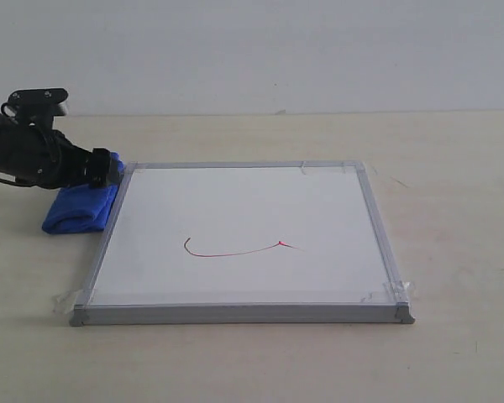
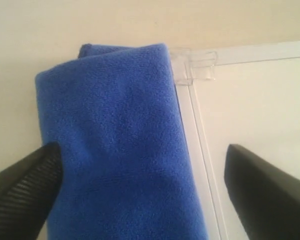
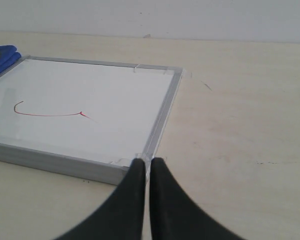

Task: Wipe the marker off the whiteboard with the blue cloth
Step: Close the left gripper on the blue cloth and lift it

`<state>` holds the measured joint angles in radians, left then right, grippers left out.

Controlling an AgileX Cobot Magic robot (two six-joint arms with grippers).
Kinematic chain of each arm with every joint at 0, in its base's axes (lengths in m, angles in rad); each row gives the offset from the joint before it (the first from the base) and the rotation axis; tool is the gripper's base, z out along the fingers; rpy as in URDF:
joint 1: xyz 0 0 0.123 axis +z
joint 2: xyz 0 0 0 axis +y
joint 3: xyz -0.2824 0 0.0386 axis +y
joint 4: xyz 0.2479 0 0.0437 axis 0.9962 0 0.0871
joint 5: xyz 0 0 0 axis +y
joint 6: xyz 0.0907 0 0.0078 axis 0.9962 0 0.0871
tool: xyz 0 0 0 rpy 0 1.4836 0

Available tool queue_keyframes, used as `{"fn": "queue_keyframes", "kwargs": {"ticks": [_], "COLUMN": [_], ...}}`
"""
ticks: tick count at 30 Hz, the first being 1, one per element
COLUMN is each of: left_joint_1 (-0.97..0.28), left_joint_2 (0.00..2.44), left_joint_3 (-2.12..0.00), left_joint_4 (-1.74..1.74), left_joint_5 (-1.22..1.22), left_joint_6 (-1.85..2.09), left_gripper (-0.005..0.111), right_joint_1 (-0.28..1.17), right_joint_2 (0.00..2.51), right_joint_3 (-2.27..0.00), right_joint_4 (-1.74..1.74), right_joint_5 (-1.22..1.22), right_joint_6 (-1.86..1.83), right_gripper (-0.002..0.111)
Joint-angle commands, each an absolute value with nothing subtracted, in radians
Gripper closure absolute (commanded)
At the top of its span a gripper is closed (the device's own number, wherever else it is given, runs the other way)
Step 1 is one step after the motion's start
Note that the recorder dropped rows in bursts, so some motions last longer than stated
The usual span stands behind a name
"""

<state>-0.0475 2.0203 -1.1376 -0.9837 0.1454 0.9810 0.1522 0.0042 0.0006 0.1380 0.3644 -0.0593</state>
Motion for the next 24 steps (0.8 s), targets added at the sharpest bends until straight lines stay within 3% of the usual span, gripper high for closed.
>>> {"fn": "queue_keyframes", "kwargs": {"ticks": [1,24], "left_joint_1": [-0.055,-0.055], "left_joint_2": [2.012,2.103], "left_joint_3": [-1.141,-1.135], "left_joint_4": [-0.979,-0.979], "left_joint_5": [0.13,0.12], "left_joint_6": [0.971,0.957], "left_gripper": [0.025,0.026], "right_joint_1": [0.149,0.149], "right_joint_2": [0.0,0.0], "right_joint_3": [0.0,0.0], "right_joint_4": [0.136,0.136], "right_joint_5": [0.363,0.363], "right_joint_6": [-0.062,-0.062], "right_gripper": [0.108,0.108]}}
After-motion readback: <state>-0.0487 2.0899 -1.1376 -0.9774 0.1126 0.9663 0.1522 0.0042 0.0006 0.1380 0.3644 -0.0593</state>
